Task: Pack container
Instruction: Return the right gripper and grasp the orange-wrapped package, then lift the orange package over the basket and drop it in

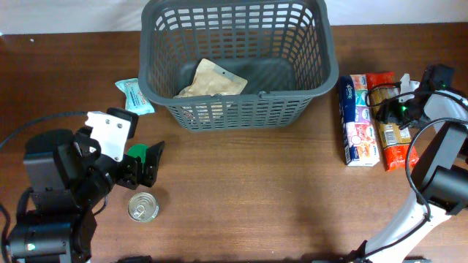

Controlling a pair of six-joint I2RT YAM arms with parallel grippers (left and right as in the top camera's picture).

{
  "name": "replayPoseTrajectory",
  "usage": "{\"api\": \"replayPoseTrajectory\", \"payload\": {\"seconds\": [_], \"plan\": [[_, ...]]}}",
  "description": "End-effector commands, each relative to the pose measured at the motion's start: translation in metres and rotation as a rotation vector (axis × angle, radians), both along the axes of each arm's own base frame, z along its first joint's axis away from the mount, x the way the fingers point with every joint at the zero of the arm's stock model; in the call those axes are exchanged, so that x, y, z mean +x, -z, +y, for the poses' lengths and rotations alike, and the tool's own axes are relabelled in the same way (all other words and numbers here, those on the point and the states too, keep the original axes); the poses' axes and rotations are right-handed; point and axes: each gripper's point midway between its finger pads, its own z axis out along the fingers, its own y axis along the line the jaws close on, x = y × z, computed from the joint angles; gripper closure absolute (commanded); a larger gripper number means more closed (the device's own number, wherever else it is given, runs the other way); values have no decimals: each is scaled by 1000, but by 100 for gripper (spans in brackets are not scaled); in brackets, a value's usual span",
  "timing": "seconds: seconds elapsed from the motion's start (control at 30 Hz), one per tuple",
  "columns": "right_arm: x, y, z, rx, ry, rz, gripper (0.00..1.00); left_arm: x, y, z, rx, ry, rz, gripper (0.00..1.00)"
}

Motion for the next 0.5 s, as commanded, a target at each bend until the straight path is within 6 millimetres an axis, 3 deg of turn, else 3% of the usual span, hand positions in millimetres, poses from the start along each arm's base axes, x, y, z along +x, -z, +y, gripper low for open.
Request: {"api": "replayPoseTrajectory", "payload": {"seconds": [0.0, 0.1, 0.2, 0.47], "plan": [[-13, 14, 9, 41, 10, 47, 41, -1, 0, -1, 1, 12, -5, 1], [-13, 14, 9, 50, 38, 49, 53, -1, 0, -1, 1, 12, -5, 1], [-14, 14, 10, 60, 71, 52, 58, -1, 0, -1, 1, 12, -5, 1], [-13, 7, 10, 87, 145, 62, 91, -1, 0, -1, 1, 12, -5, 1]]}}
